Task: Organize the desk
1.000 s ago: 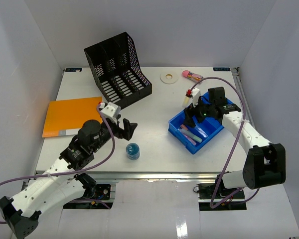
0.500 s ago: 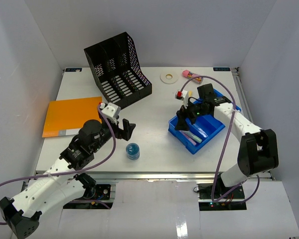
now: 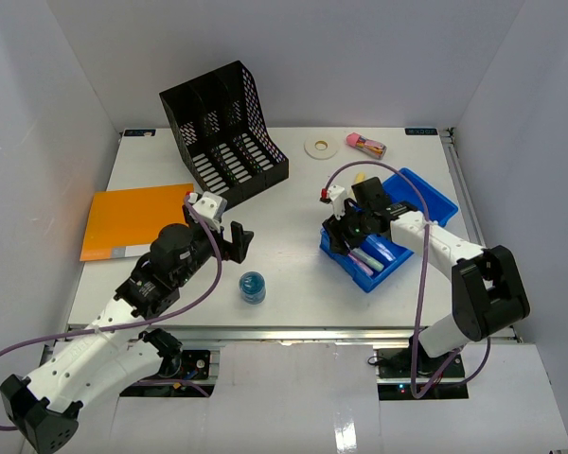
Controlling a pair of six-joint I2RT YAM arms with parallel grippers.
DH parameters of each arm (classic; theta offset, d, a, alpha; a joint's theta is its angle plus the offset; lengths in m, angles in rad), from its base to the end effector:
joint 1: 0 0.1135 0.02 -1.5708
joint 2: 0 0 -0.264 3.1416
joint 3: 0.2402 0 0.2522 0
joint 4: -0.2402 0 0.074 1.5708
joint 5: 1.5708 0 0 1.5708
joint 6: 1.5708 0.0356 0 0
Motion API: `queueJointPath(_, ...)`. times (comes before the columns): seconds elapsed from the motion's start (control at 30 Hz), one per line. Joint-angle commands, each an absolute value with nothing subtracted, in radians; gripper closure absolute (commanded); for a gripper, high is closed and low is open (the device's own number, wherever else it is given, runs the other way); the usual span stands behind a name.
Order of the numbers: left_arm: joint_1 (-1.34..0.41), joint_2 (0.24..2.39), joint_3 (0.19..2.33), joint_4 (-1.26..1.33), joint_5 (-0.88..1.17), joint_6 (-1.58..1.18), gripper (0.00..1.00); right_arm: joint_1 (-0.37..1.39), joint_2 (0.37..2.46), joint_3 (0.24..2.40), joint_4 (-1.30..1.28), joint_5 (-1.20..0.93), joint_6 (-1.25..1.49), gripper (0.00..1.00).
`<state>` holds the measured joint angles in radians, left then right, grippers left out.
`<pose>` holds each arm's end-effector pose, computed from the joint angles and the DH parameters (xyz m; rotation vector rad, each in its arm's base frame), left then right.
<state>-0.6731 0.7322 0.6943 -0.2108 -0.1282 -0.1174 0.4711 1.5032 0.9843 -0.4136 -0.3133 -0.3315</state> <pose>0.1410 -0.1066 0.3138 0.4158 1.7922 -0.4414 0.2703 0.1500 0.2209 -1.0927 2.2423 0.4499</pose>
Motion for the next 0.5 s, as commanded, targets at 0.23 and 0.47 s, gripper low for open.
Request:
queueJointPath(0.23,-0.666,0.732,0.681,-0.218,-0.138,-0.11,0.02,0.483,1.375,0.893,-0.39,-0.268,-0.331,0.77)
queueJointPath(0.47,-0.665,0.723,0.681,-0.219,-0.126,-0.112,0.02,0.466,1.287,0.862,-0.514,-0.294,-0.399,0.8)
